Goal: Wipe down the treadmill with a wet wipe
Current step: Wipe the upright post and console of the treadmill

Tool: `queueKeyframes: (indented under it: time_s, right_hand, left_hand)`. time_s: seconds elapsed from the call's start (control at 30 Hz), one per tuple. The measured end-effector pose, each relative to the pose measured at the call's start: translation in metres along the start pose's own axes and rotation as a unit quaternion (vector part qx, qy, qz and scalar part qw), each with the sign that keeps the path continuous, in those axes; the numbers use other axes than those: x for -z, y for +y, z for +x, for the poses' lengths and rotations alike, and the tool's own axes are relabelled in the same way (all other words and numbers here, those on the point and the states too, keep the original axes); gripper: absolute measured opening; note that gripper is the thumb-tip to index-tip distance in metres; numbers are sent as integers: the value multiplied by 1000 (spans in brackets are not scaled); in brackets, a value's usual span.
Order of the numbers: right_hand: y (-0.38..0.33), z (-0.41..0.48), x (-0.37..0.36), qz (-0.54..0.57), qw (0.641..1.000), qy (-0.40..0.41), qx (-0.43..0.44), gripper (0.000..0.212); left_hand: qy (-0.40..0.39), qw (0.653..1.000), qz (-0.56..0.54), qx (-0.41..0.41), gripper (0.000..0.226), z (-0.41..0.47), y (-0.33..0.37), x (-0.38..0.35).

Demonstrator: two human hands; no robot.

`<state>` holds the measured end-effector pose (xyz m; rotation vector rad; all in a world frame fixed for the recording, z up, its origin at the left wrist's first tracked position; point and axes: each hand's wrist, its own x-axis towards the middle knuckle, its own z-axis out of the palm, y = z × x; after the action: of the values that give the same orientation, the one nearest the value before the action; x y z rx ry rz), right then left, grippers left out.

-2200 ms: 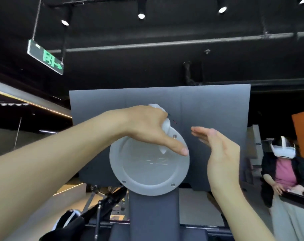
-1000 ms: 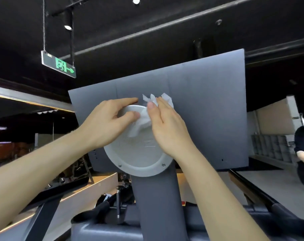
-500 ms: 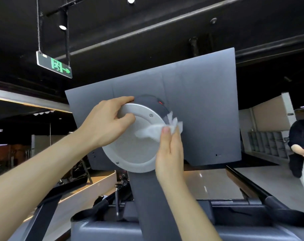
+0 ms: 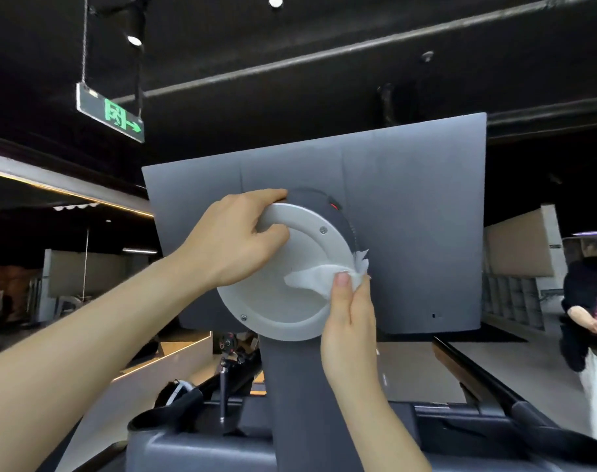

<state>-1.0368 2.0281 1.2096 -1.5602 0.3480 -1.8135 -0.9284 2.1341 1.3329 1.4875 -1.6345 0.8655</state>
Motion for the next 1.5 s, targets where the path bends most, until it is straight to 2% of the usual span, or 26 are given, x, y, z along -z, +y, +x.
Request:
queueKeyframes:
  time_s: [0.07, 0.17, 0.27, 0.37, 0.43, 0.53, 0.67, 0.7, 0.73, 0.77, 0.8, 0.83, 0.9, 0.93, 1.0, 1.07, 1.13, 1.2, 1.23, 1.33, 1.43, 1.5]
  right_hand:
    - [-24, 16, 4, -72, 997, -6, 37, 57]
    - [-69, 41, 10, -216, 969, -78, 87, 47]
    - [-103, 59, 2, -349, 916, -173, 93, 48]
    - [-129, 68, -24, -475, 847, -215, 107, 47]
    - [-142, 65, -53, -577, 772, -229, 138, 39]
    - [-143, 54, -105, -740, 598, -220, 217, 30]
    - [-107, 21, -162, -876, 348, -237, 235, 25]
    - [-94, 10, -168, -885, 301, -251, 251, 25]
    - [-85, 1, -170, -885, 272, -265, 269, 23]
    - [-76, -3, -170, -877, 273, -272, 288, 20]
    - [-72, -4, -169, -863, 302, -270, 302, 21]
    - [-73, -2, -169, -838, 361, -268, 309, 22]
    - [-81, 5, -175, -748, 524, -243, 327, 9]
    - [-88, 11, -182, -703, 595, -214, 326, 8]
    - [-100, 29, -195, -628, 705, -143, 297, 22]
    - [-106, 57, -213, -526, 817, -77, 224, 29]
    - [-108, 82, -228, -419, 886, -32, 194, 21]
    - [-107, 101, -246, -342, 912, 32, 223, 6]
    - [-106, 108, -255, -323, 911, 70, 249, 2]
    - [-100, 122, -282, -336, 874, 138, 322, 16]
    - [-79, 126, -298, -408, 841, 114, 336, 13]
    - [-62, 119, -301, -455, 802, 78, 379, 13]
  left_hand:
    - [-8, 1000, -12, -5, 74, 1, -5, 0]
    - [0, 996, -87, -7, 68, 5, -20, -1]
    - [63, 982, -176, 12, 54, 2, -48, -3]
    - [84, 966, -243, 30, 34, -4, -73, -8]
    - [71, 956, -280, 43, 26, -8, -87, -10]
    - [50, 950, -302, 54, 28, -11, -109, -8]
    - [41, 956, -280, 71, 24, -18, -145, -2]
    - [35, 957, -276, 79, 24, -21, -155, 1]
    - [29, 958, -271, 85, 23, -24, -165, 2]
    - [25, 959, -266, 90, 22, -27, -176, 3]
    - [25, 961, -259, 94, 22, -28, -187, 5]
    - [30, 961, -255, 100, 21, -27, -196, 5]
    - [58, 954, -267, 126, 19, -25, -215, 7]
    - [71, 944, -288, 145, 19, -24, -224, 8]
    - [80, 916, -352, 175, 19, -20, -235, 9]
    - [73, 898, -392, 187, 16, -17, -248, 8]
    - [72, 898, -385, 198, 18, -10, -260, 6]
    - [81, 888, -395, 220, 28, -2, -272, 6]
    - [79, 881, -407, 227, 32, 2, -277, 7]
    - [32, 867, -442, 228, 37, 13, -285, 7]
    - [-2, 857, -473, 203, 20, 17, -284, 1]
    - [-9, 850, -496, 176, 23, 17, -282, -4]
